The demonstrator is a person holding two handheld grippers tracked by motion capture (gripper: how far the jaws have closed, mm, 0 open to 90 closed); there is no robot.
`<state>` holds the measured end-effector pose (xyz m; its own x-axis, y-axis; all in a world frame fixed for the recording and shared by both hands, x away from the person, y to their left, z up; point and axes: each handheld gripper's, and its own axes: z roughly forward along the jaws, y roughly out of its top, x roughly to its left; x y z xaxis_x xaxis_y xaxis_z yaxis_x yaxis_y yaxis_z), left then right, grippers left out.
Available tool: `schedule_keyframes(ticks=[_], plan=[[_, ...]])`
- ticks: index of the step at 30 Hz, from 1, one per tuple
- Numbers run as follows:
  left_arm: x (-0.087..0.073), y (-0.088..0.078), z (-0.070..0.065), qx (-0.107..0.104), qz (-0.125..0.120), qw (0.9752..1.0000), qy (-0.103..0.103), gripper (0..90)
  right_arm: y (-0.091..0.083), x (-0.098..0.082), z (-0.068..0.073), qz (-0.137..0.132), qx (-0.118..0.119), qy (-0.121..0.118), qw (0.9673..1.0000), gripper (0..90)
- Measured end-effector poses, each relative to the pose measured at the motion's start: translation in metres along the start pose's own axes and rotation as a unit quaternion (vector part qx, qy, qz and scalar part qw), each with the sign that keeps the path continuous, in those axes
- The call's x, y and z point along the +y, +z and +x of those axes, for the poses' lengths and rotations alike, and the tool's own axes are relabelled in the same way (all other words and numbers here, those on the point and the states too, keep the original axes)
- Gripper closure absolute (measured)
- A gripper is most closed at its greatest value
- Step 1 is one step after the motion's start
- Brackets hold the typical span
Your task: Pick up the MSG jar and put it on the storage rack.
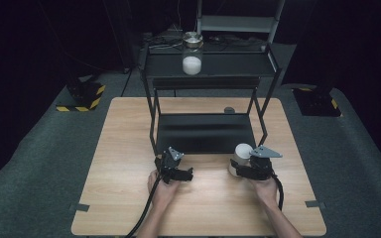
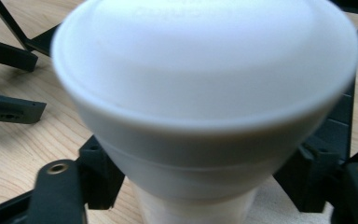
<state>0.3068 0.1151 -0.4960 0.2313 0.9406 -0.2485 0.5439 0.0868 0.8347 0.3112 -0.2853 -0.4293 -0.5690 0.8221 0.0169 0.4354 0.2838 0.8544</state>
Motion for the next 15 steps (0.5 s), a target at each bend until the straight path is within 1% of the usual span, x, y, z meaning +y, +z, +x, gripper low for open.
schedule_keyframes(ticks=[2,4,7,8,9,12,15], plan=[[0.0003,-0.0001,0.0002,0.000,0.001,1.0000,0.001,0.2,0.0001,-0.0003,0.0004,-0.002,0.002,-0.003,1.0000,31.0],[0.0000,0.0000,0.0000,0.000,0.000,1.0000,0.000,0.2,0.0000,-0.0001,0.0020,-0.003,0.000,-0.006,1.0000,31.5],[0.0000,0.0000,0.0000,0.000,0.000,1.0000,0.000,0.2,-0.0003,-0.0016,0.0038,-0.006,-0.004,-0.005,1.0000,32.0],[0.0007,-0.0003,0.0005,0.000,0.002,1.0000,0.003,0.2,-0.0002,-0.0031,0.0049,-0.009,-0.006,-0.007,0.9999,32.1],[0.0000,0.0000,0.0000,0.000,0.000,1.0000,0.000,0.2,-0.0003,-0.0035,0.0057,-0.010,-0.008,-0.007,0.9999,32.2],[0.0001,0.0000,0.0001,0.000,0.000,1.0000,0.000,0.2,0.0001,-0.0045,0.0080,-0.013,-0.011,-0.014,0.9998,32.3],[0.0000,0.0000,0.0000,0.000,0.000,1.0000,0.000,0.2,0.0001,-0.0025,0.0056,-0.009,-0.006,-0.011,0.9999,32.4]])
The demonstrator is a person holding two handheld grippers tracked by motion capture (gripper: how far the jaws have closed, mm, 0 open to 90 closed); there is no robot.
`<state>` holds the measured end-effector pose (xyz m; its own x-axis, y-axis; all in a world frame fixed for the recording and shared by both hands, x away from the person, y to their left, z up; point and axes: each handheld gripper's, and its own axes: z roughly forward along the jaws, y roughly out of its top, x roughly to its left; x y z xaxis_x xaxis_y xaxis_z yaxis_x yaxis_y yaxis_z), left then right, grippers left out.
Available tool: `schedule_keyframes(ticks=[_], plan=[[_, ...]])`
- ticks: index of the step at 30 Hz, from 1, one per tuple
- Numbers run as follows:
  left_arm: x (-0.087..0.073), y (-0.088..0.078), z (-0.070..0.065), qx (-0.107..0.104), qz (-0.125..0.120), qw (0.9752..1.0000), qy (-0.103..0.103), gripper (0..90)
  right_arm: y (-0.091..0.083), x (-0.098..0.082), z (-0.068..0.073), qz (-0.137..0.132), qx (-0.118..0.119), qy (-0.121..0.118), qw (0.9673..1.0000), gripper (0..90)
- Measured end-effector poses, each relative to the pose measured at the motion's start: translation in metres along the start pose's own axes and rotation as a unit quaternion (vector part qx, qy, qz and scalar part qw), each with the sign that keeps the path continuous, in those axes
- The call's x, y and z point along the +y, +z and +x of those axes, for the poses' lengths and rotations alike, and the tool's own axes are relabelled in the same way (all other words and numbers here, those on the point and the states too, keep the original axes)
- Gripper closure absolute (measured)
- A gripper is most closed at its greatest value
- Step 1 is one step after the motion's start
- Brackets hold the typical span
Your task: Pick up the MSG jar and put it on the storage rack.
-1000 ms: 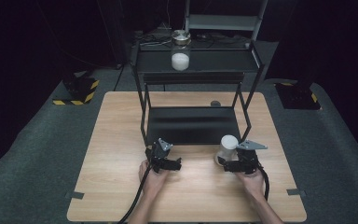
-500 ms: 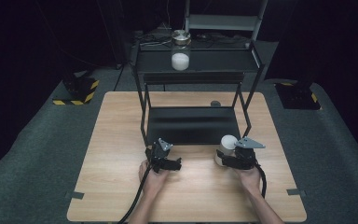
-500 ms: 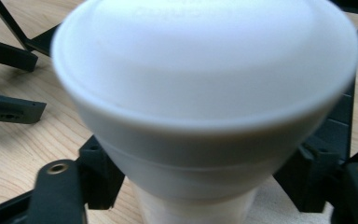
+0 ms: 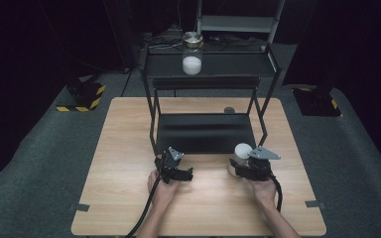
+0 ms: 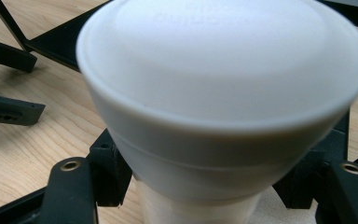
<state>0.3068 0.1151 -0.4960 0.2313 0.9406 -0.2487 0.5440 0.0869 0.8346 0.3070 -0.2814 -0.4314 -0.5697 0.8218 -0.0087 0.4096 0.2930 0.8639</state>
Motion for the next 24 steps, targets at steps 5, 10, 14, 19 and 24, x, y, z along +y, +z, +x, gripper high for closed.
schedule_keyframes(ticks=[5,10,14,19,24], plan=[[0.000,0.000,0.000,0.000,0.000,1.0000,0.000,0.3,-0.002,0.004,-0.007,0.005,0.012,0.005,0.9999,32.5],[0.000,0.000,0.000,0.000,0.000,1.0000,0.000,0.2,-0.006,0.011,-0.010,0.004,0.018,0.001,0.9998,32.5],[0.000,0.000,0.000,0.000,0.000,1.0000,0.000,0.2,-0.010,0.021,-0.012,0.006,0.024,-0.004,0.9997,32.5],[0.000,0.000,0.000,0.000,0.000,1.0000,0.000,0.2,-0.016,0.037,-0.019,0.007,0.039,-0.013,0.9991,32.5],[0.000,0.000,0.000,0.000,0.000,1.0000,0.000,0.2,-0.023,0.057,-0.026,0.006,0.049,-0.018,0.9986,32.5]])
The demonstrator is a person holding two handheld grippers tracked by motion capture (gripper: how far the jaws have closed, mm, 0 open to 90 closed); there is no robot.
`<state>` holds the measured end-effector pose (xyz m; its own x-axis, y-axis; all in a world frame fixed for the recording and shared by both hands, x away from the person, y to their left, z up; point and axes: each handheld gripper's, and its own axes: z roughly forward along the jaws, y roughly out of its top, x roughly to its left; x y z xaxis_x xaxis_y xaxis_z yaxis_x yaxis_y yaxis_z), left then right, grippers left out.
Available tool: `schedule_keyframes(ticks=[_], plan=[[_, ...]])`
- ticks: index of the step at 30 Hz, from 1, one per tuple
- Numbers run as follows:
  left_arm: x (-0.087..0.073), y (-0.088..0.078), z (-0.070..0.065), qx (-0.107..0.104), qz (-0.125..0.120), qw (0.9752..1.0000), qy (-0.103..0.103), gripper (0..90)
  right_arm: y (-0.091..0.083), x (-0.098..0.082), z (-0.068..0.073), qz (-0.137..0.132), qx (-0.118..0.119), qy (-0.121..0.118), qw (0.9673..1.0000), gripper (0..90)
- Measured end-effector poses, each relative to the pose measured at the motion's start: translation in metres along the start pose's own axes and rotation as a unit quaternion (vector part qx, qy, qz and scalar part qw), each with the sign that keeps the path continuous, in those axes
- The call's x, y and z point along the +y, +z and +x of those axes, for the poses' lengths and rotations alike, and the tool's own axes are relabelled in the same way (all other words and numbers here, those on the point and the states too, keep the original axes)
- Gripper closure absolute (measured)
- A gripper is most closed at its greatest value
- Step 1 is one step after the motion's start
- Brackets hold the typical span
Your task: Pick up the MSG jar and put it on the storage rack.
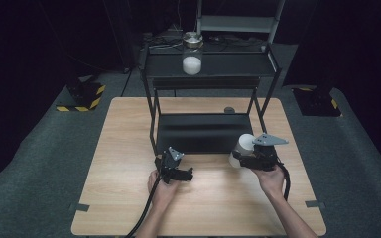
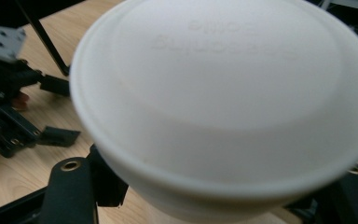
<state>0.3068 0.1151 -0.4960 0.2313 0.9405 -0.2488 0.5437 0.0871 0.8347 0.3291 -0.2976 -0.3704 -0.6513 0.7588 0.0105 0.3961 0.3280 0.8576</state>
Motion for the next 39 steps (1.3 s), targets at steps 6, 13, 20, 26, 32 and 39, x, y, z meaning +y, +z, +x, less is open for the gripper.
schedule_keyframes(ticks=[6,13,20,26,32,39], plan=[[0.000,0.000,0.000,0.000,0.000,1.0000,0.000,0.3,-0.011,0.033,-0.011,0.003,0.011,0.005,0.9999,32.5],[0.000,0.000,0.000,0.000,0.000,1.0000,-0.001,0.2,-0.025,0.069,-0.017,0.000,0.011,-0.001,0.9999,32.6],[0.001,0.000,0.000,0.000,0.002,1.0000,0.002,0.2,-0.044,0.110,-0.024,0.001,0.017,-0.011,0.9998,32.6],[0.002,-0.001,0.001,0.000,0.005,1.0000,0.007,0.2,-0.060,0.147,-0.024,0.002,0.019,-0.016,0.9997,32.6],[0.001,-0.001,0.001,0.001,0.004,1.0000,0.006,0.2,-0.074,0.188,-0.018,0.010,0.017,-0.024,0.9995,32.6],[0.002,-0.001,0.001,0.000,0.006,1.0000,0.007,0.4,-0.086,0.234,-0.011,-0.001,0.016,-0.014,0.9998,32.6]])
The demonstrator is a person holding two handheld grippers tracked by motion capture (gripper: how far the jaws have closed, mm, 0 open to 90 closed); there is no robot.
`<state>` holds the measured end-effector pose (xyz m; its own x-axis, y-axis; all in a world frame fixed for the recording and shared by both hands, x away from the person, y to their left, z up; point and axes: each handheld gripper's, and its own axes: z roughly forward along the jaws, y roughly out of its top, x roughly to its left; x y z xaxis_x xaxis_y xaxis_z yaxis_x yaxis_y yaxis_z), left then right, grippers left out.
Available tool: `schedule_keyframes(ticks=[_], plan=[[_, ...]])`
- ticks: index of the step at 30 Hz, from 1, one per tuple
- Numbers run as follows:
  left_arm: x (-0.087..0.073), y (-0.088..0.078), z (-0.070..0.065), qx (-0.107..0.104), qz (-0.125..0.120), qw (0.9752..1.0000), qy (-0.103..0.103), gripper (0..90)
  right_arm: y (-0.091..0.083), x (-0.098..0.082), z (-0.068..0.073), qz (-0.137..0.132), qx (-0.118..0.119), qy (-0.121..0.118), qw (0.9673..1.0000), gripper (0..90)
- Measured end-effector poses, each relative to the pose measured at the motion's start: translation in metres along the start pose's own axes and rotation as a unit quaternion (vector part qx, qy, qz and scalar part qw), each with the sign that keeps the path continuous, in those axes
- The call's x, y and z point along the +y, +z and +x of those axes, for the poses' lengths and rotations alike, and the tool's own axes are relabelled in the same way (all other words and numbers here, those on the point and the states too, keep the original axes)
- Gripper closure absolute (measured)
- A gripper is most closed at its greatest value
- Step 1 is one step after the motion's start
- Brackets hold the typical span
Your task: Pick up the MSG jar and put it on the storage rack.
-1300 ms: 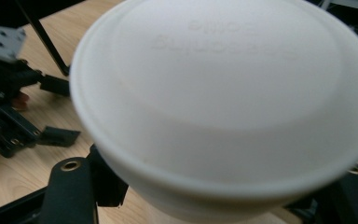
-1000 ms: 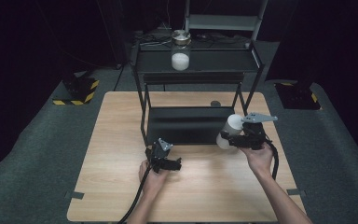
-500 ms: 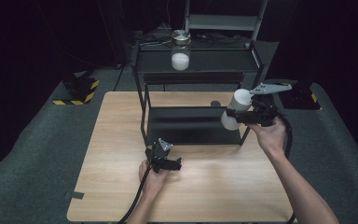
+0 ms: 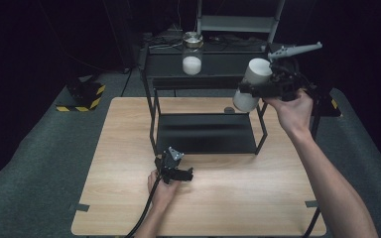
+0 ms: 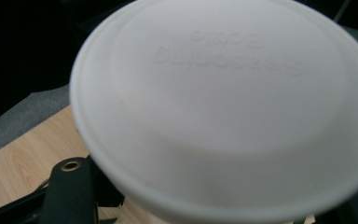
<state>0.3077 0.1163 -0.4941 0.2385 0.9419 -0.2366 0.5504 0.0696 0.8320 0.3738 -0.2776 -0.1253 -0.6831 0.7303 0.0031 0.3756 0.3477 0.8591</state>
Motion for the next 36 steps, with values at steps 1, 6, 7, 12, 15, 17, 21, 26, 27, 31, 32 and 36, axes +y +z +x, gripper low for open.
schedule_keyframes(ticks=[1,6,7,12,15,17,21,26,27,31,32,36], plan=[[0.000,0.000,0.000,0.000,-0.001,1.0000,-0.001,0.4,-0.001,0.007,0.001,-0.004,-0.003,0.001,1.0000,32.6],[-0.001,0.000,0.000,-0.001,-0.002,1.0000,-0.004,0.4,0.000,0.033,0.004,-0.010,-0.011,0.010,0.9998,32.6],[-0.001,0.000,0.000,0.000,-0.003,1.0000,-0.004,0.4,0.002,0.041,0.008,-0.005,-0.018,0.008,0.9998,32.6],[-0.002,0.001,-0.001,-0.001,-0.004,1.0000,-0.006,0.4,0.017,0.065,0.019,0.012,-0.046,-0.002,0.9989,32.6],[-0.001,0.001,0.000,-0.001,-0.003,1.0000,-0.005,0.4,0.031,0.079,0.023,0.023,-0.061,-0.002,0.9979,32.6],[-0.001,0.001,0.000,-0.001,-0.003,1.0000,-0.005,0.5,0.040,0.085,0.024,0.028,-0.066,0.005,0.9974,32.7],[-0.001,0.001,0.000,-0.001,-0.003,1.0000,-0.004,0.5,0.062,0.099,0.028,0.044,-0.090,0.013,0.9949,32.7],[-0.002,0.001,-0.001,0.000,-0.005,1.0000,-0.007,0.5,0.077,0.106,0.023,0.037,-0.099,0.043,0.9935,32.7],[-0.002,0.001,-0.001,0.000,-0.005,1.0000,-0.007,0.5,0.081,0.109,0.023,0.042,-0.104,0.045,0.9926,32.7],[-0.001,0.001,0.000,-0.001,-0.004,1.0000,-0.005,0.5,0.090,0.111,0.019,0.046,-0.111,0.054,0.9912,32.7],[-0.001,0.001,-0.001,0.000,-0.004,1.0000,-0.006,0.5,0.092,0.111,0.018,0.048,-0.113,0.055,0.9909,32.7],[-0.001,0.001,0.000,0.000,-0.004,1.0000,-0.006,0.5,0.099,0.114,0.017,0.055,-0.122,0.060,0.9891,32.7]])
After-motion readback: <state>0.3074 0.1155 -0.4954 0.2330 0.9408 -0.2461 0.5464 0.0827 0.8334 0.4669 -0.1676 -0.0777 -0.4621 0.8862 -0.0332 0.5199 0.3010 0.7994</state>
